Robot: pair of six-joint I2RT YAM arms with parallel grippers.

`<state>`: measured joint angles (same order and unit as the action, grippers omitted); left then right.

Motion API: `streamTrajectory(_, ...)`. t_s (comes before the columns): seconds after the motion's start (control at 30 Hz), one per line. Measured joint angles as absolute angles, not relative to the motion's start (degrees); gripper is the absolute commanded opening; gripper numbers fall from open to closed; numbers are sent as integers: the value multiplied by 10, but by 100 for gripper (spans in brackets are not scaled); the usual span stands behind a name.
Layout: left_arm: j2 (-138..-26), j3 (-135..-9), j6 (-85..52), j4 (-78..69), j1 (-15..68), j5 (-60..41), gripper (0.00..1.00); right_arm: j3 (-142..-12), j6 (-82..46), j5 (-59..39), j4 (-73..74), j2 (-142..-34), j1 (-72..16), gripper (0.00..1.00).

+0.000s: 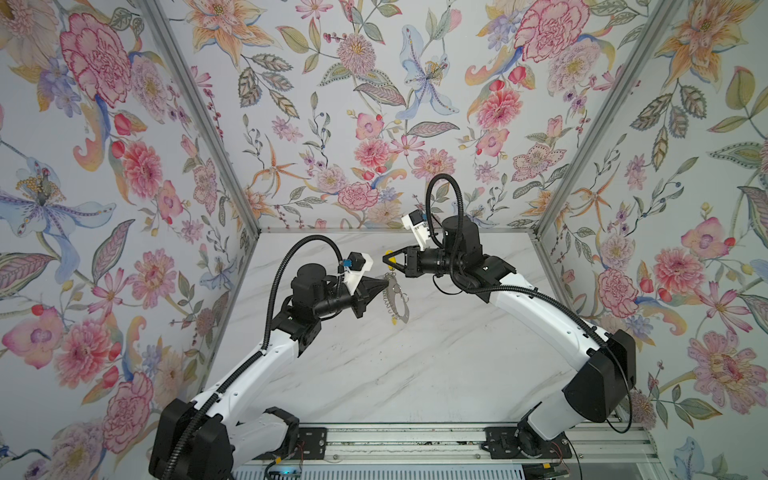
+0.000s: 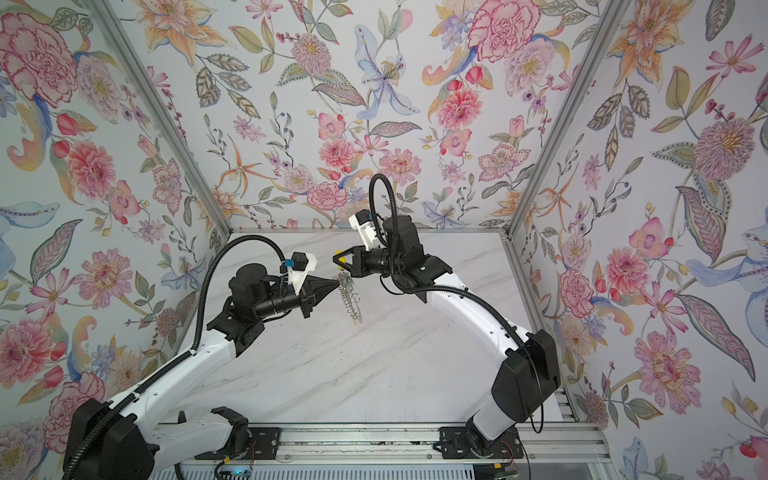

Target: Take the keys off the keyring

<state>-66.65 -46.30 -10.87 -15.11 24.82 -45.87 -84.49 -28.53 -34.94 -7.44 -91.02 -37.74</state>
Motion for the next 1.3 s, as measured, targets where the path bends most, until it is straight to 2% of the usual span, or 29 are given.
streamTrajectory(0.07, -667, -463, -107, -152, 248, -459, 25, -844, -285, -350, -74, -910, -378, 0)
streamTrajectory(0.13, -667, -463, -107, -152, 248, -457, 32, -844, -286, -350, -74, -910, -378, 0)
streamTrajectory(0.33, -662, -462, -103, -148, 248, -439, 39, -843, -285, -355, -74, -910, -379, 0)
streamTrajectory(0.63, -649, -462, -98, -141, 248, -426, 39, -843, -285, -366, -75, -910, -385, 0)
streamTrajectory(0.8, -649, -463, -98, -142, 248, -426, 36, -843, -285, -367, -75, -910, -388, 0)
streamTrajectory(0.9, -649, -463, -99, -141, 248, -426, 29, -843, -285, -368, -75, -910, -392, 0)
streamTrajectory(1.1, -649, -463, -100, -141, 248, -428, 6, -843, -285, -371, -74, -910, -401, 0)
streamTrajectory(1.2, -649, -463, -98, -139, 248, -431, 0, -843, -285, -366, -74, -910, -400, 0)
streamTrajectory(1.3, -649, -463, -98, -139, 248, -431, 0, -842, -285, -362, -74, -910, -399, 0)
